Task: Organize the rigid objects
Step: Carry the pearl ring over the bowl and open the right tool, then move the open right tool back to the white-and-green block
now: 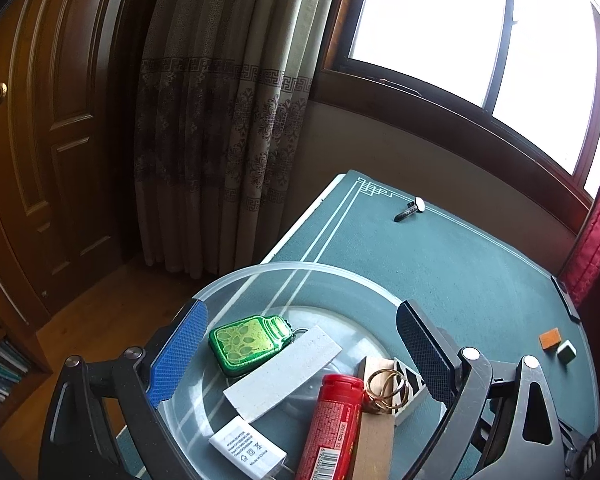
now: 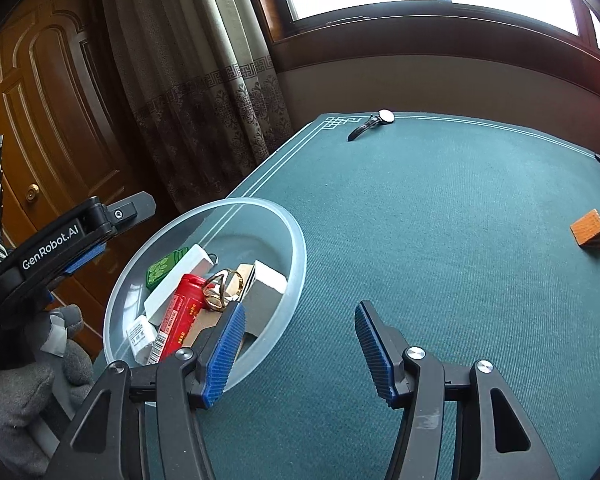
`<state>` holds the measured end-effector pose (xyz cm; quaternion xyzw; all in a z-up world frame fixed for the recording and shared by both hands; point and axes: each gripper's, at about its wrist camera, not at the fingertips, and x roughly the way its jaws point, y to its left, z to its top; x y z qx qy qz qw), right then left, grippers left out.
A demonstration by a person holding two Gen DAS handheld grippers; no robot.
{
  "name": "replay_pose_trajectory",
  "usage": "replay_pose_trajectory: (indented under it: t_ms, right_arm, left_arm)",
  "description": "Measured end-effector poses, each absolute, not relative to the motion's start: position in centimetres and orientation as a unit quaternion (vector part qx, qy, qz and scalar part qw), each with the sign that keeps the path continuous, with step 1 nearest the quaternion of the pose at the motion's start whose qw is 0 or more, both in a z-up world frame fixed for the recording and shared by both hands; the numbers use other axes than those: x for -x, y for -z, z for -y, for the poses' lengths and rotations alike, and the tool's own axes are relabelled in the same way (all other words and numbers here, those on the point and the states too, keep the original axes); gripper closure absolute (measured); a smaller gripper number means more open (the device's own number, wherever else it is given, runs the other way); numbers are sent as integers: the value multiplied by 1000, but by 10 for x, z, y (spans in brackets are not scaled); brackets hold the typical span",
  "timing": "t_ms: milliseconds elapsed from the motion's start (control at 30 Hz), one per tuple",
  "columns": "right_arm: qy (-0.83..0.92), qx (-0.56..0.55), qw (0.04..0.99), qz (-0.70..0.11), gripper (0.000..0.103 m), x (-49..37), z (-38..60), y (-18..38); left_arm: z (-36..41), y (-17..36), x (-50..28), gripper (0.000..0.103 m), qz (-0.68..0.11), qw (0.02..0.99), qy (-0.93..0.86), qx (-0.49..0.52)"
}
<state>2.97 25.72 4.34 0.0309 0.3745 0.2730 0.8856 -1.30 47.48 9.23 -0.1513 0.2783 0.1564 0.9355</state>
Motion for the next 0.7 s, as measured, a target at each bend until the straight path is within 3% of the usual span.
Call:
replay_pose_trajectory:
  t_ms: [700]
  right_arm:
    - [-240,-45,879,-410,41,-36,-232,-18]
  left_arm:
    - [-447,-87,7,7,-292,940,-130,119]
